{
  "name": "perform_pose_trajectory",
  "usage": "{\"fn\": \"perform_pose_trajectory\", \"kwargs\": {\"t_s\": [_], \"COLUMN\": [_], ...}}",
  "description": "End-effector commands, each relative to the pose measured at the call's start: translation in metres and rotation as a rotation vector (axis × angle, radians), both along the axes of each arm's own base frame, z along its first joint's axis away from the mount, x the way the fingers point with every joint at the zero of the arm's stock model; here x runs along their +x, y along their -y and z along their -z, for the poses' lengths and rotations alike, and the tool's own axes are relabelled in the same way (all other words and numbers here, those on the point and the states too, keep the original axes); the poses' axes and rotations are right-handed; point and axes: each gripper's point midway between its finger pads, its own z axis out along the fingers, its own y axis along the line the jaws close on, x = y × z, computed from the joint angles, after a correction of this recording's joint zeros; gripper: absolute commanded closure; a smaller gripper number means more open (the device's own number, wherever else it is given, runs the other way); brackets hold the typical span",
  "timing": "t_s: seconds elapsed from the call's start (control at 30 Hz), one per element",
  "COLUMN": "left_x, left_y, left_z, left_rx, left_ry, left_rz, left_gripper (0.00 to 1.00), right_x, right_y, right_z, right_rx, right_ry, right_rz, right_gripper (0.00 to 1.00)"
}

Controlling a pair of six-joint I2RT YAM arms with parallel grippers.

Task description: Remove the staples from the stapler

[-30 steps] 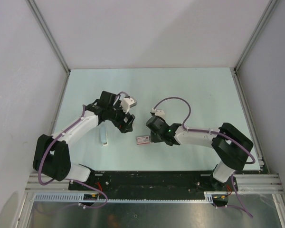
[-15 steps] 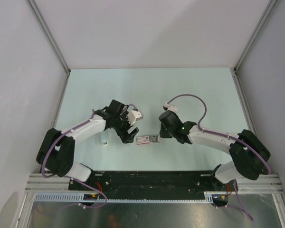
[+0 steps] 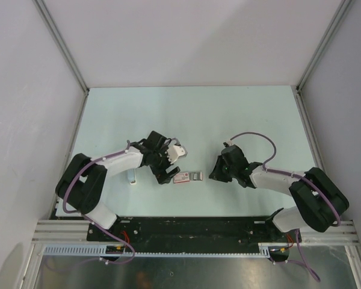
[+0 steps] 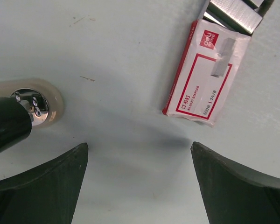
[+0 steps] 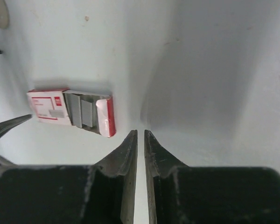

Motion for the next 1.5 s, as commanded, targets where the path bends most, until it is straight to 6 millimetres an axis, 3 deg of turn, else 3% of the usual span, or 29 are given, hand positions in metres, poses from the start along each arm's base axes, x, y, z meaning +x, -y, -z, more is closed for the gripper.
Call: {"fn": "perform_pose_trajectory", "kwargs": {"t_s": [0.0,0.37,0.7,1.47], "left_x": [0.013,0.024,0.029,0.032], "left_y": [0.006,0.008,0.008,0.013], "left_z": [-0.001,0.002,0.004,0.005], "left_rx": [0.005,0.018,0.034,0.026], "left_ry": [0.059,0.092,0.110,0.103], "left_rz": [0.009,-0.038,-0.057,-0.055], "left_gripper": [0.04,0.09,0.11,0.11], "right_x": [0.008,0.006,0.011,0.014], "right_y": [-0.023,-0.024,-0.031,-0.042], "right_z": [-0.010,0.003,0.002,0.004], "right_rx": [0.165,0.279,0.335,0.335], "right_ry": [0.008,-0.048,-0.051,-0.051], "right_rz": [-0.017,0.022,0.035,0.023], "right_gripper": [0.84,0.85,0.88,0.90]}}
